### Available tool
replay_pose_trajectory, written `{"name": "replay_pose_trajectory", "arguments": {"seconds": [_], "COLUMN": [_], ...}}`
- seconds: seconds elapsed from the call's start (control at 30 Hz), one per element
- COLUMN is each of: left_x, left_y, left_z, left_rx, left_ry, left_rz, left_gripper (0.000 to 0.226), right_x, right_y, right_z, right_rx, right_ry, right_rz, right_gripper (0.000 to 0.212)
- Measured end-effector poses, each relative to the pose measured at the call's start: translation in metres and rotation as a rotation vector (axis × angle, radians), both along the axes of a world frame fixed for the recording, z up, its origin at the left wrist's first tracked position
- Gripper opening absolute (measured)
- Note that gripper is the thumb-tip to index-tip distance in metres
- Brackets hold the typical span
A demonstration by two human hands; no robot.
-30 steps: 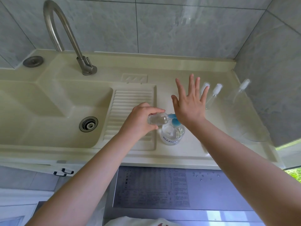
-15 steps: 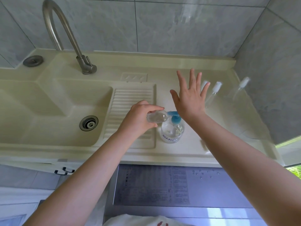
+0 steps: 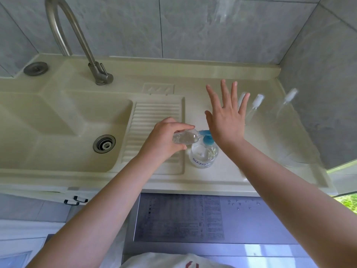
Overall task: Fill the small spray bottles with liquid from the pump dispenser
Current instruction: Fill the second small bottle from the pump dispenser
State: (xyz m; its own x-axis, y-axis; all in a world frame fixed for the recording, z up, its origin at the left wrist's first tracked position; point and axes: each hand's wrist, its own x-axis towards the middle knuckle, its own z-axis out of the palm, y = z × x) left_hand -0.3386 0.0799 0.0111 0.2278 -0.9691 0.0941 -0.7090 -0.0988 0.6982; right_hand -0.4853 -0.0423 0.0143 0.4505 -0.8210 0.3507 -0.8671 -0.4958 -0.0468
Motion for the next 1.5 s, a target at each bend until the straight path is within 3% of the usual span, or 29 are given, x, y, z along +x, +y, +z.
{"name": "replay_pose_trajectory", "arguments": {"seconds": [0.4, 0.6, 0.8, 1.03, 1.17, 1.4, 1.5], "left_x": [-0.001, -0.003, -0.001, -0.002, -0.001, -0.002, -0.002], "left_y": [-0.002, -0.003, -0.002, -0.004, -0.004, -0.004, -0.004], "left_z": [0.001, 0.001, 0.001, -0.002, -0.003, -0.002, -0.002], "left_rx": [-0.001, 0.006, -0.011, -0.006, -0.008, 0.0, -0.004], "left_ry": [-0.019, -0.024, -0.016, -0.029, -0.021, -0.021, -0.019], "left_rz": [-0.002, -0.014, -0.013, -0.014, -0.009, -0.004, -0.012], "left_gripper": [0.065, 0.065, 0.066, 0.064, 0.066, 0.064, 0.065], "right_x": [0.001, 0.006, 0.0, 0.002, 0.002, 0.0, 0.002], "right_y": [-0.001, 0.002, -0.003, 0.005, 0.005, 0.009, 0.011], "right_z": [0.0, -0.011, 0.002, -0.006, 0.007, -0.002, 0.005], "right_rx": [-0.272, -0.159, -0.257, -0.13, -0.173, -0.149, -0.139], "right_ry": [0.073, 0.094, 0.069, 0.132, 0.126, 0.165, 0.182], "right_rz": [0.023, -0.019, 0.008, 0.03, 0.062, 0.053, 0.065], "right_gripper": [0.093, 0.089, 0.092, 0.088, 0.098, 0.081, 0.09]}}
